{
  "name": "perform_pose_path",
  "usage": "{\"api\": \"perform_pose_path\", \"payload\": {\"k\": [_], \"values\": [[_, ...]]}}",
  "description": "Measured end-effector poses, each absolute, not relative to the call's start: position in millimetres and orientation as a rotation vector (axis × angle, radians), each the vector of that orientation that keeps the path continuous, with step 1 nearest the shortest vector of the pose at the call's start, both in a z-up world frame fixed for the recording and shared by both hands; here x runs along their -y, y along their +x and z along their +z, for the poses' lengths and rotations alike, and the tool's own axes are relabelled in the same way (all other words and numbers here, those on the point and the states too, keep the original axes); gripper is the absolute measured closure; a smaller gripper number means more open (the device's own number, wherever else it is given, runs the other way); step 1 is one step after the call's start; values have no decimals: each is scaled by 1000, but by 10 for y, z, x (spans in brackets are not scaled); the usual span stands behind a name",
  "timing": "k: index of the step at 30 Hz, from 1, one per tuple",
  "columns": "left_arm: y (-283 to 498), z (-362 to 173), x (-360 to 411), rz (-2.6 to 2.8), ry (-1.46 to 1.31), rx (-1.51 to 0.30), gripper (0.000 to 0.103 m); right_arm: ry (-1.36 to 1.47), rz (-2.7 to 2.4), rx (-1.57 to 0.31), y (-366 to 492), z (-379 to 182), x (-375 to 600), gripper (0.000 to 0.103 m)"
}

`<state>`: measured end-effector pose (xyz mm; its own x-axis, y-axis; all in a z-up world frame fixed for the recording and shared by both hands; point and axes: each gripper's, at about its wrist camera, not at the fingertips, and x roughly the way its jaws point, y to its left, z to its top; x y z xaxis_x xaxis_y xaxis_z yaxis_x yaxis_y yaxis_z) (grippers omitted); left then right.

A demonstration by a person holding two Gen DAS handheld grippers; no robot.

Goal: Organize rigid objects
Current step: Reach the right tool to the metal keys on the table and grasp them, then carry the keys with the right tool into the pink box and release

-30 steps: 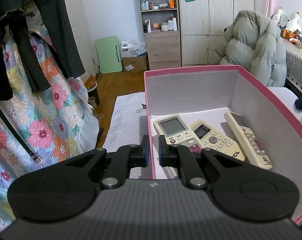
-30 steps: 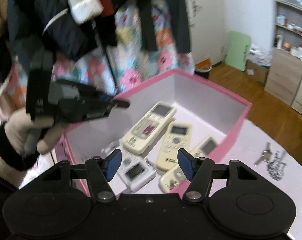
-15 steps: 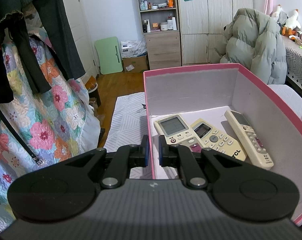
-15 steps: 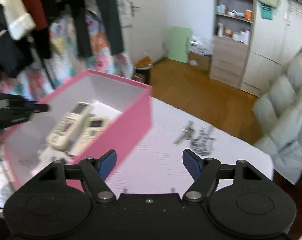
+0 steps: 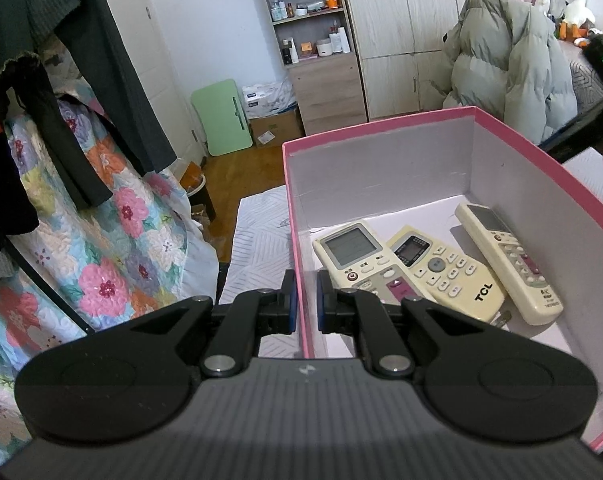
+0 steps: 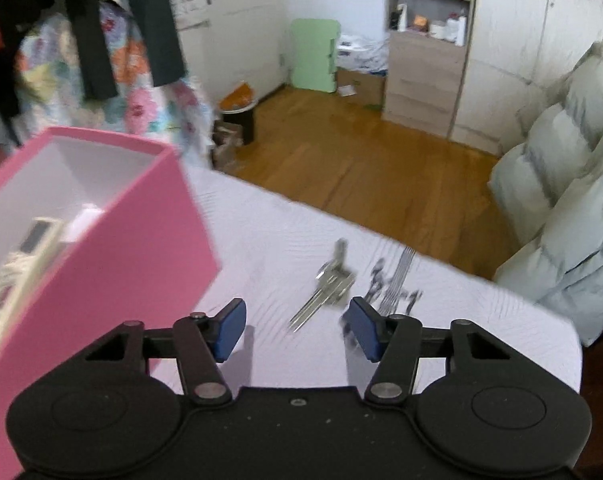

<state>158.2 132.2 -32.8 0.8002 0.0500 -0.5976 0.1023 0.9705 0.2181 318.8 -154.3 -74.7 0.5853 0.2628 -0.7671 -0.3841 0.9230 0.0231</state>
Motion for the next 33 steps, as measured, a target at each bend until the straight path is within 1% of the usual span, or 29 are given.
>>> {"api": "perform_pose_path", "payload": {"k": [2,3,4,8,9,10,12,24,33], "values": [[1592,-330,-1337,-32,236,-644,96,-147,343,-860,3305,-822,1531,45],[1596,-328,-1346,-34,231,-644,96,-138,338,-869,3357,-864,1538,54],[1602,-326,-1352,-35,225,-645,96,-127,335,-894,3407,-909,1540,70],[1587,-339,-1362,-34,228,-645,96,-61,329,-865,3403,-893,1606,83],[1589,-338,-1361,-35,223,-645,96,-48,327,-850,3382,-869,1635,91],[1588,-339,-1359,-34,223,-645,96,-25,334,-844,3356,-833,1662,95],[1587,-346,-1353,-35,222,-644,96,40,361,-839,3308,-785,1733,99],[1581,-349,-1351,-36,211,-644,96,89,417,-752,2752,-351,1786,99],[1578,-352,-1375,-44,194,-642,95,71,464,-612,2200,249,1763,99]]}}
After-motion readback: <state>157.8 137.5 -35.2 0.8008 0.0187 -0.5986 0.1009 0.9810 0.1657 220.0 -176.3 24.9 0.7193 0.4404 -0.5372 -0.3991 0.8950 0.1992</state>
